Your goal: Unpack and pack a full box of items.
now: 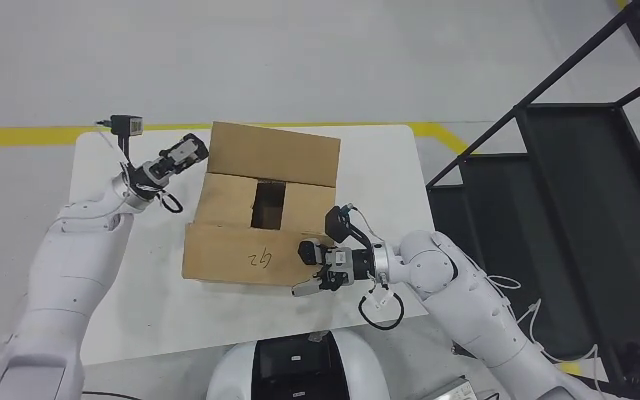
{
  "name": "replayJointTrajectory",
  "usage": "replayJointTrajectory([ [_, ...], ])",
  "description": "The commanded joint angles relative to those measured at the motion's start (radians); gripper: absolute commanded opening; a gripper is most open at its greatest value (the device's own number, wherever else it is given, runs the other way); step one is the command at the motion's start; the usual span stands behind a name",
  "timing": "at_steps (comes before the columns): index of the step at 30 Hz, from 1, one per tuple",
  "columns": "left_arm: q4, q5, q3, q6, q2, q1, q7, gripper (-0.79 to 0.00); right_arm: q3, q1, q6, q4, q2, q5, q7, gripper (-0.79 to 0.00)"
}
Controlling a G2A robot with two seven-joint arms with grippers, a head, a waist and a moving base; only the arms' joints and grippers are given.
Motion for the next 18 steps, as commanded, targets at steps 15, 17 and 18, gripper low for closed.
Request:
replayJointTrajectory([
  [15,0.325,0.366,0.126,-0.091,-0.077,-0.158,0.349,0.000,0.000,0.000,0.000,0.000,0.000,0.000,0.000,0.000],
  [17,0.356,0.410,0.149,-0.103,-0.096,-0.183,0.403,0.000,0.000,0.000,0.000,0.000,0.000,0.000,0.000,0.000],
  [18,0.371,0.432,0.161,-0.107,-0.105,-0.194,0.430,0.000,0.000,0.000,0.000,0.000,0.000,0.000,0.000,0.000],
])
